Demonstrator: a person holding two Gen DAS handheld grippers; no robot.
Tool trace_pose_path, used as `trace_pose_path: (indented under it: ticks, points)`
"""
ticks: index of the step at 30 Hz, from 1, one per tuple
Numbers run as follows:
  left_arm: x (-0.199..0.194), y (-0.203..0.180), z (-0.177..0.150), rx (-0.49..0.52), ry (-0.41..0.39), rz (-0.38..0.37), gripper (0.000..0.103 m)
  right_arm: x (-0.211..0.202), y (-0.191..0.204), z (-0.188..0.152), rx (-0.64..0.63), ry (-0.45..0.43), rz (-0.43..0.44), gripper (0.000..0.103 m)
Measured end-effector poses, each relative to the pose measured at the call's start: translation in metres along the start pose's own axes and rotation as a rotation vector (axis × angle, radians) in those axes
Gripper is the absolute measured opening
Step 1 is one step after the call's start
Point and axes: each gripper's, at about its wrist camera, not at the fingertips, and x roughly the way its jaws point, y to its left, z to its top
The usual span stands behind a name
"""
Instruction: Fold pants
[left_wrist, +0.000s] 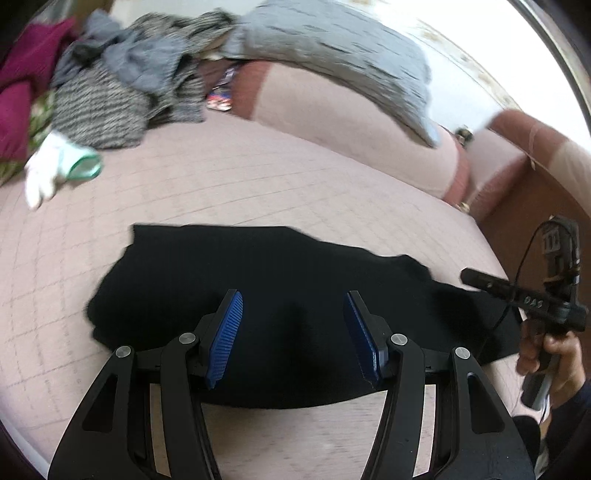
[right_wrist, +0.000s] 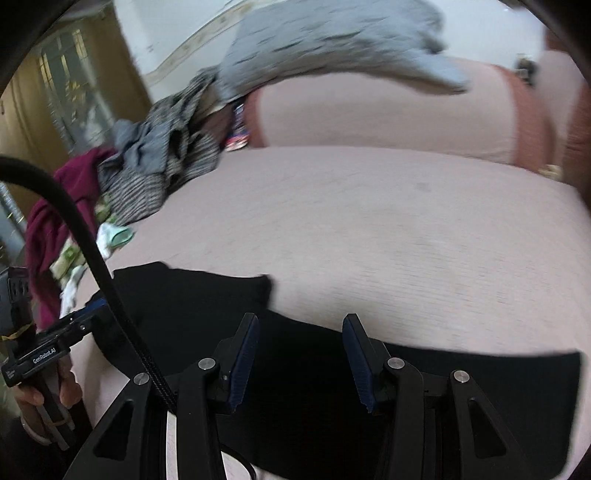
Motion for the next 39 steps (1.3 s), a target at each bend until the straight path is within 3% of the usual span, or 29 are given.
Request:
trace_pose_path:
  ticks: [8, 11, 14, 16, 19, 26, 29, 31, 33, 36, 39]
  points:
    - [-0.005, 0.03, -0.003, -0.076, 0.012, 0.02, 0.056, 0.065, 0.023, 0.015, 0.015, 0.126, 0.051, 0.045]
    - [-0.005, 0.034, 0.0, -0.107, 0.018, 0.002, 0.056, 0.069, 0.022, 0.017, 0.048, 0.14, 0.122, 0.018]
    - [-0.005, 0.032, 0.0, -0.103, 0.021, 0.011, 0.056, 0.064, 0.019, 0.023, 0.068, 0.136, 0.128, 0.011]
    - [-0.005, 0.03, 0.0, -0.094, 0.023, 0.016, 0.056, 0.058, 0.018, 0.028, 0.075, 0.109, 0.113, 0.011]
    - [-0.003, 0.031, 0.001, -0.097, 0.028, 0.023, 0.056, 0.053, 0.022, 0.029, 0.023, 0.077, -0.029, 0.01]
    - [-0.002, 0.034, 0.003, -0.109, 0.039, 0.009, 0.056, 0.045, 0.027, 0.018, -0.002, 0.088, -0.044, 0.01]
    - [-0.004, 0.035, 0.005, -0.114, 0.04, 0.007, 0.056, 0.026, 0.027, 0.021, 0.03, 0.057, -0.01, 0.012]
    - [-0.007, 0.032, 0.004, -0.092, 0.024, 0.025, 0.056, 0.015, 0.031, 0.019, 0.032, 0.026, 0.003, 0.019]
    - [-0.01, 0.026, 0.003, -0.042, 0.002, 0.066, 0.056, 0.007, 0.036, 0.014, 0.023, 0.005, 0.014, 0.047]
    - [-0.012, 0.018, 0.0, 0.029, -0.02, 0.12, 0.056, 0.0, 0.046, 0.004, 0.008, -0.007, 0.01, 0.048]
    - [-0.016, 0.016, -0.002, 0.058, -0.036, 0.126, 0.056, -0.01, 0.048, -0.01, -0.004, -0.029, 0.005, 0.048]
